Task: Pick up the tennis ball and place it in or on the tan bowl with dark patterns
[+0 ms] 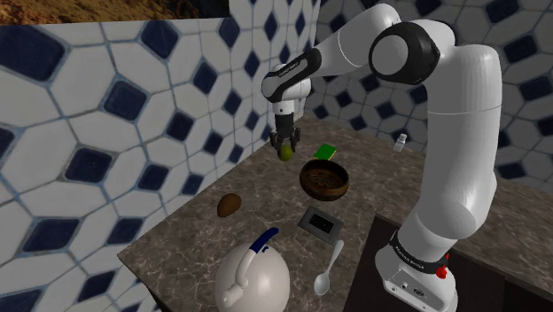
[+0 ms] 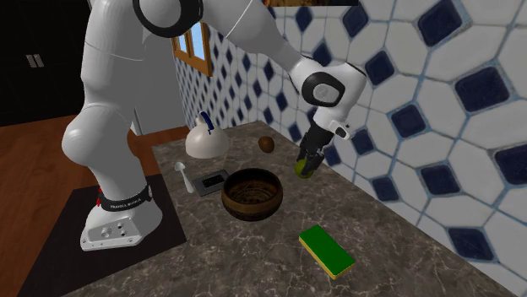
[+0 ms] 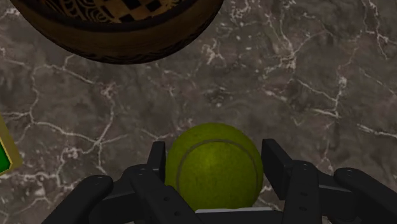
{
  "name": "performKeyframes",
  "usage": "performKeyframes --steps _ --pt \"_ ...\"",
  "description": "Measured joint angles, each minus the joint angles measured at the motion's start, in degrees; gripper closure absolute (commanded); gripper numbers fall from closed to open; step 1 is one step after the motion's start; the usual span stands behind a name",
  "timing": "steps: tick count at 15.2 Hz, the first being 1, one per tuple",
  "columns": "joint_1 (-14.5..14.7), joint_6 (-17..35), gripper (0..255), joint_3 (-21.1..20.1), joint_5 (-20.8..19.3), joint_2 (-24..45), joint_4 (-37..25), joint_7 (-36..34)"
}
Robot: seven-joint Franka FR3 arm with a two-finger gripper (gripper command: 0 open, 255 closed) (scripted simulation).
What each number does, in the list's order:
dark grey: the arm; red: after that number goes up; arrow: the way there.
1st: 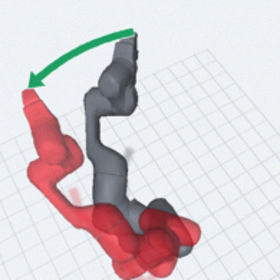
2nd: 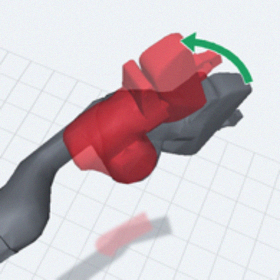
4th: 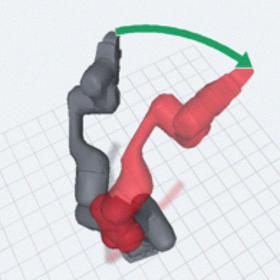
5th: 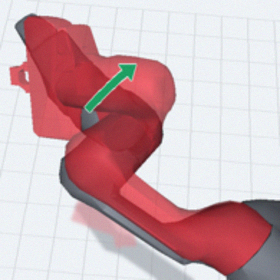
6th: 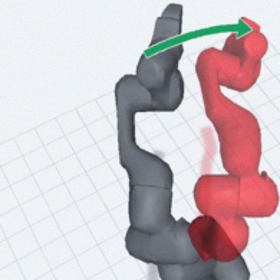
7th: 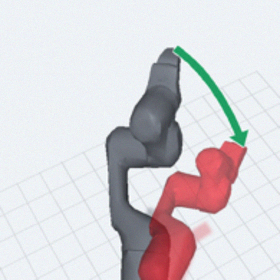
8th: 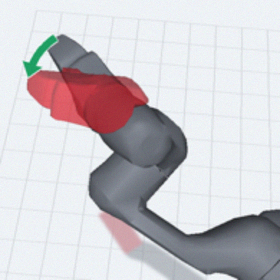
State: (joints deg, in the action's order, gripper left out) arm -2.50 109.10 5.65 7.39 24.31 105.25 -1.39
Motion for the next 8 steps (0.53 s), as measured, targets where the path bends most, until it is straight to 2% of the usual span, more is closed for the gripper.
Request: performKeyframes --steps 8 --pt "0.0 -5.1 255 0.2 -0.5 -3.0 -2.1 -0.6"
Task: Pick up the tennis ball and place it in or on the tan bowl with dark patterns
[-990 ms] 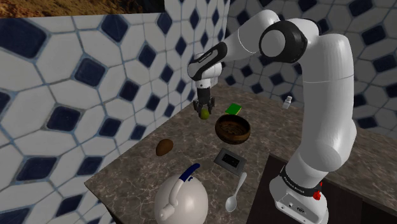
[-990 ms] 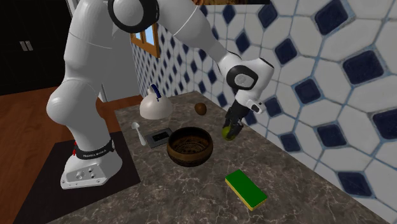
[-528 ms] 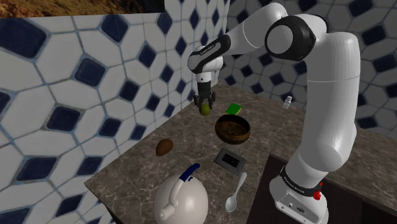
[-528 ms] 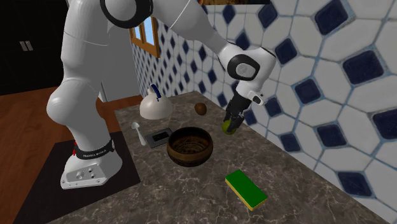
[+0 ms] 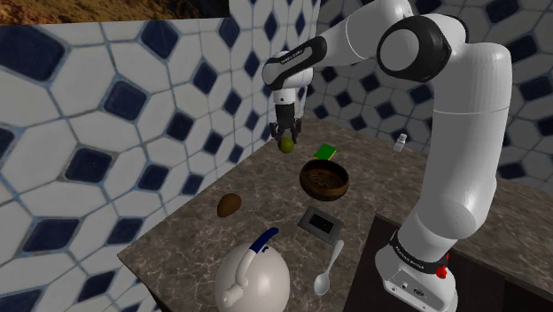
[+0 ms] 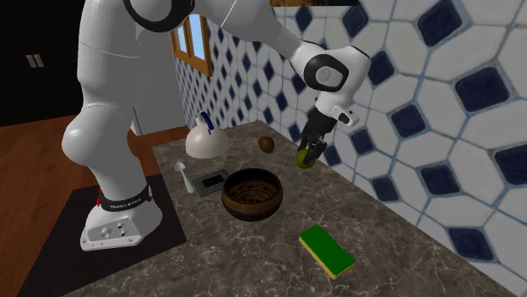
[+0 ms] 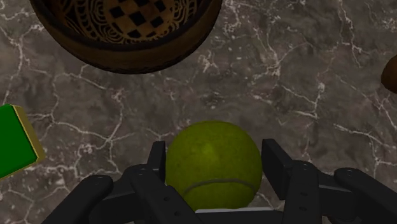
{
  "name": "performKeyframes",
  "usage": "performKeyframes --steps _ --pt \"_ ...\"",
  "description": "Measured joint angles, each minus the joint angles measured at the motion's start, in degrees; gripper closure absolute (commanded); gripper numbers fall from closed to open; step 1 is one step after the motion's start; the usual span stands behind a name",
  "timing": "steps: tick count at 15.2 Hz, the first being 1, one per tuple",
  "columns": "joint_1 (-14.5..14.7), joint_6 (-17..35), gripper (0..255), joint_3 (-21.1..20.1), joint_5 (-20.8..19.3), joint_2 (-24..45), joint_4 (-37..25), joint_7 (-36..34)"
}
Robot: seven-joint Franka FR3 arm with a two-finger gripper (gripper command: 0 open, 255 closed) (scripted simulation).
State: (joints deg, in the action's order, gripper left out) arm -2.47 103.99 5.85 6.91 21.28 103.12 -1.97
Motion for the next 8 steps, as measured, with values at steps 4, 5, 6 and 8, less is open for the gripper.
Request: performKeyframes --steps 4,5,6,8 --pt "0.0 -2.4 255 0.1 -0.2 -1.5 -0.8 -0.3" --pt "0.0 -3.0 255 0.1 -0.3 -1.8 -1.3 -0.3" --pt "0.0 -3.8 255 0.1 -0.3 -2.2 -1.7 -0.5" --pt "0.1 -5.0 255 0.1 -0.4 -2.9 -2.2 -0.7"
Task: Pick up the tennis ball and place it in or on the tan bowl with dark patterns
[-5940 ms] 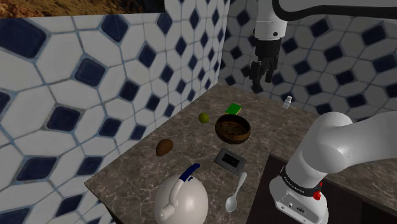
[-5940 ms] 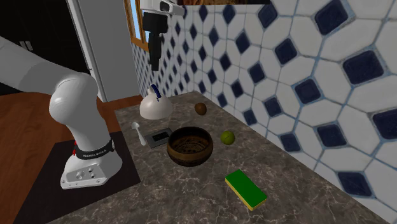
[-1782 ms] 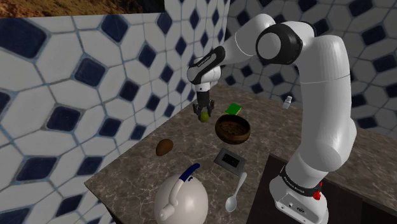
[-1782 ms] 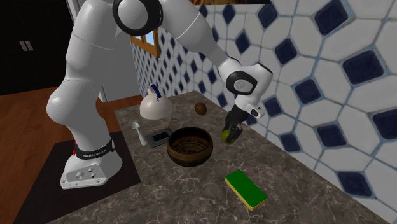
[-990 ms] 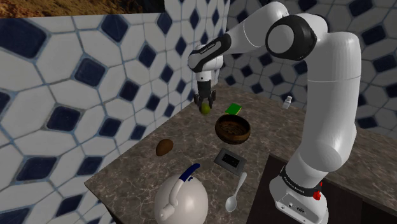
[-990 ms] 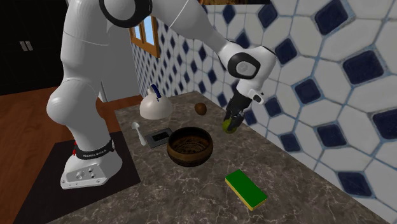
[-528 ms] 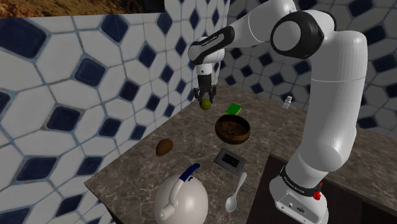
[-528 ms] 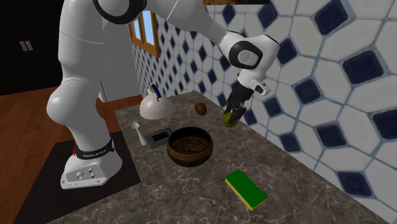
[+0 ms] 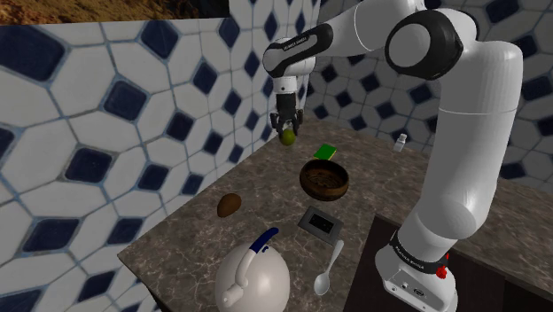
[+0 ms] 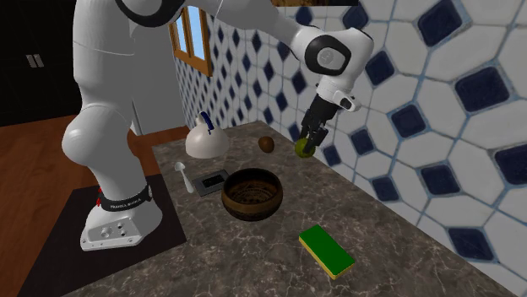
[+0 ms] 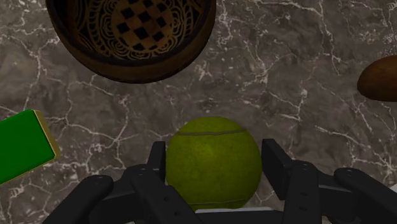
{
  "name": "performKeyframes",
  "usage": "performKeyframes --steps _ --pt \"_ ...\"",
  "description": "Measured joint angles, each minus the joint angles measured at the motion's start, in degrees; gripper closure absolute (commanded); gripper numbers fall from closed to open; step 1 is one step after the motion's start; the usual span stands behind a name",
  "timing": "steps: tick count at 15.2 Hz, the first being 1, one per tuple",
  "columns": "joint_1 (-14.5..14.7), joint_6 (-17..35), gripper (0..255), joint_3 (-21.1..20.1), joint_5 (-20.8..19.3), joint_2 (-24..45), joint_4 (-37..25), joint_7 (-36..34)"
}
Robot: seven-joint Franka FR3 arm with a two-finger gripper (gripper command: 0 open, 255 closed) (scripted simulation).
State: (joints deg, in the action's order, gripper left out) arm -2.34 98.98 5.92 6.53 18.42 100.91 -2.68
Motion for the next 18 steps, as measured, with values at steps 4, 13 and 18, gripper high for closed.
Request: performKeyframes --steps 4,13,18 --pt "-0.1 -1.6 255 0.2 -0.2 -1.6 0.1 0.1" --pt "-1.0 3.3 255 1.6 -3.0 -20.1 23.5 1.7" --pt "-1.8 3.5 0 2.3 -4.4 -26.6 30.0 2.4"
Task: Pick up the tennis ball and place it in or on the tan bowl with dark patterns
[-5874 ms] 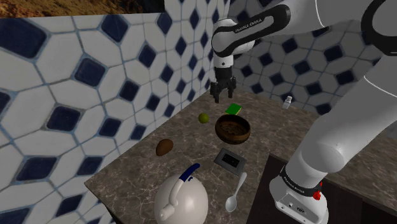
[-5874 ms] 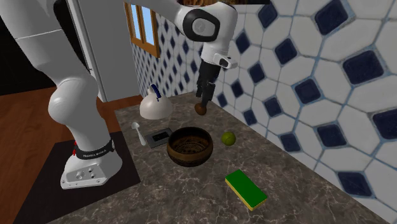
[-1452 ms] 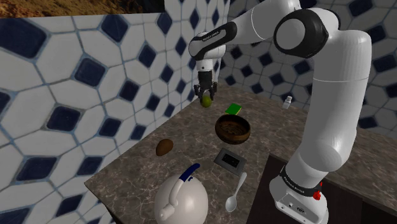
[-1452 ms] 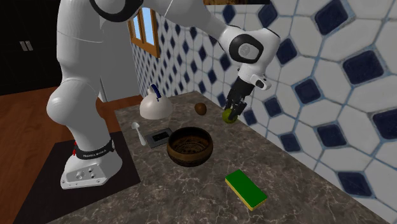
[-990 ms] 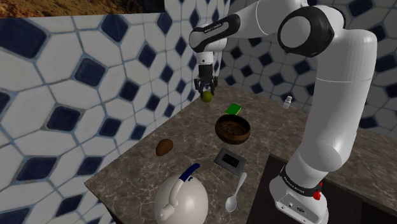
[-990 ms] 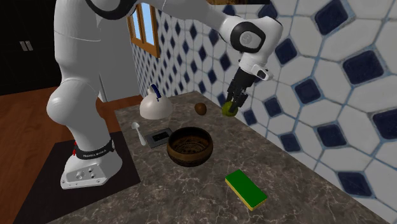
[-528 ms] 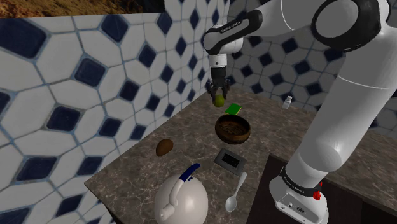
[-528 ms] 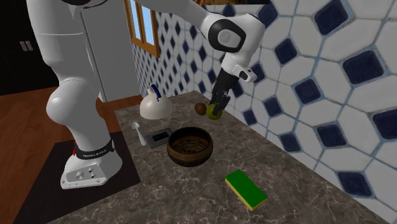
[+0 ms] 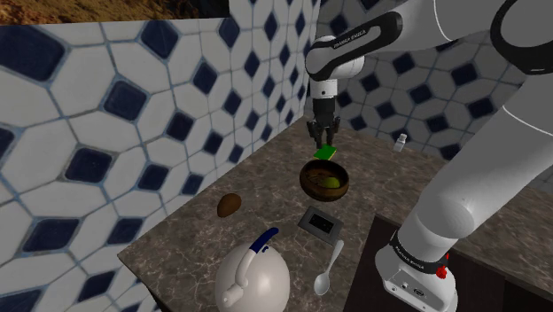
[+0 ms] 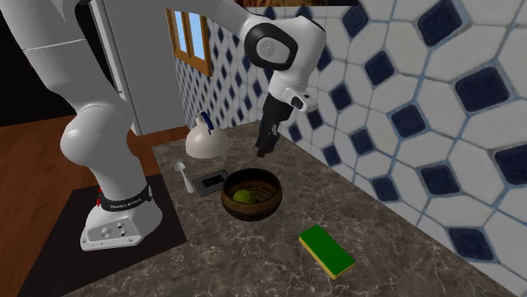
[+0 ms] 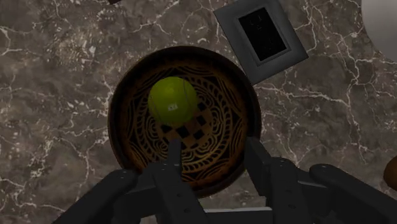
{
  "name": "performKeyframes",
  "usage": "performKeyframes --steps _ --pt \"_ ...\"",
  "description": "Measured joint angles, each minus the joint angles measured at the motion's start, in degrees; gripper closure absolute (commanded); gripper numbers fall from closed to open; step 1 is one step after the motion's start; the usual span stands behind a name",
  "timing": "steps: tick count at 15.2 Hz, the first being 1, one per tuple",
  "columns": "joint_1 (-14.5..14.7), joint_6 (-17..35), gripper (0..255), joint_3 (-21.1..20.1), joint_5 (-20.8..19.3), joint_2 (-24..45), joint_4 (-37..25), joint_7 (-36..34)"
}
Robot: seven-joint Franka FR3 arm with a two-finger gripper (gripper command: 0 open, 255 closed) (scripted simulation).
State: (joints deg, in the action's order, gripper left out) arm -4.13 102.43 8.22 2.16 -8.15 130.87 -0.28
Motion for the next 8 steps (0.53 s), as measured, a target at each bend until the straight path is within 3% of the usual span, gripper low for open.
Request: performKeyframes --steps 8 --pt "-0.2 10.4 0 -0.1 1.8 5.2 5.8 -6.1"
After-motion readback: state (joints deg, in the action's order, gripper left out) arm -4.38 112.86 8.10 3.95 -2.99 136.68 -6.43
